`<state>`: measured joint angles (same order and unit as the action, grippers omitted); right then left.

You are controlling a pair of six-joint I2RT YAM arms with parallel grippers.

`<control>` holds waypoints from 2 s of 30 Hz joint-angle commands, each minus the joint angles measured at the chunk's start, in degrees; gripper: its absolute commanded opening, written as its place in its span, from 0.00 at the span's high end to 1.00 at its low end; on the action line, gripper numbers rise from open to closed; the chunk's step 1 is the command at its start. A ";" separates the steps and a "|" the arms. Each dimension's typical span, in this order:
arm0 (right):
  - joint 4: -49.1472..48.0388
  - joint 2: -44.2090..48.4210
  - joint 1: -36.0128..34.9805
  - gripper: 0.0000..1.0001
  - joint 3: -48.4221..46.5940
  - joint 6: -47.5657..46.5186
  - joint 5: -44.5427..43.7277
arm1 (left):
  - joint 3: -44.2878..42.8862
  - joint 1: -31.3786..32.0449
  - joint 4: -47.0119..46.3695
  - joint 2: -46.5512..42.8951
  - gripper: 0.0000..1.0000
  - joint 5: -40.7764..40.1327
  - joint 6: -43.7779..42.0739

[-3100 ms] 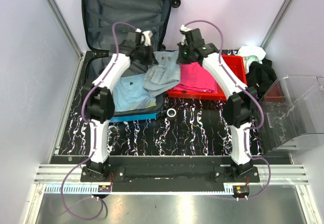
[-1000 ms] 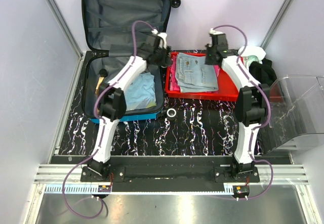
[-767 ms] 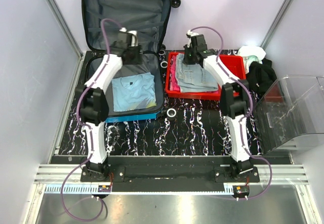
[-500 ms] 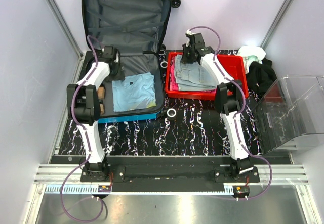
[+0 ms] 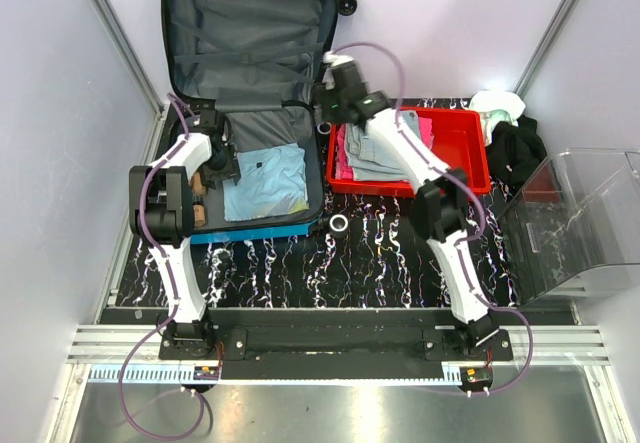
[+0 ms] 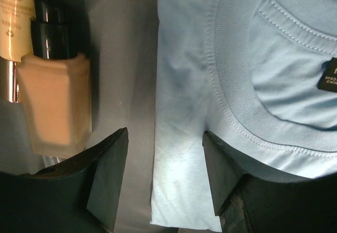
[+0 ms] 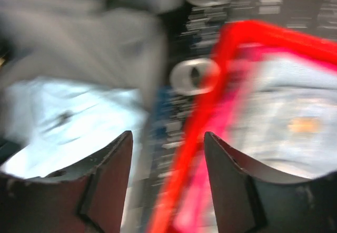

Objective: Open, take out, and arrange the luggage

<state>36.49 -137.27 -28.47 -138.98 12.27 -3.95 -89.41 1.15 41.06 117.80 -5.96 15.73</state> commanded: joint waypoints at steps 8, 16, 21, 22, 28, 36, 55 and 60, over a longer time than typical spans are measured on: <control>11.05 -9.84 -12.93 0.29 -8.05 -0.06 -4.40 | 1.43 -0.80 -2.82 0.33 0.45 5.60 2.64; 16.68 -16.53 -13.89 0.29 -11.67 0.03 -9.76 | 1.87 -1.06 -3.70 0.77 0.48 5.69 2.73; 17.82 -20.84 -13.89 0.29 -14.30 0.21 -9.94 | 2.22 -1.06 -4.14 0.59 0.52 7.27 2.47; 18.35 -21.19 -13.81 0.29 -14.56 0.29 -9.77 | 2.39 -1.06 -4.32 0.42 0.52 7.27 2.47; 17.74 -23.21 -13.46 0.31 -14.48 2.40 -0.11 | 1.34 -1.06 -5.37 1.55 0.60 9.73 2.03; 15.01 -24.62 -11.17 0.60 -13.95 6.71 10.01 | -1.21 -1.06 -5.55 3.14 0.87 12.72 1.68; 7.55 -7.93 -10.29 1.00 -17.82 4.51 7.46 | -8.67 -1.06 -0.72 -7.23 1.00 14.04 -2.90; 6.93 -4.68 -8.54 1.00 -17.91 4.43 8.25 | -11.75 -1.06 0.69 -7.85 1.00 17.29 -0.96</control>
<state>46.98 -150.19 -39.16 -153.42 17.78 4.14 -97.25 0.32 41.32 113.69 7.79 13.82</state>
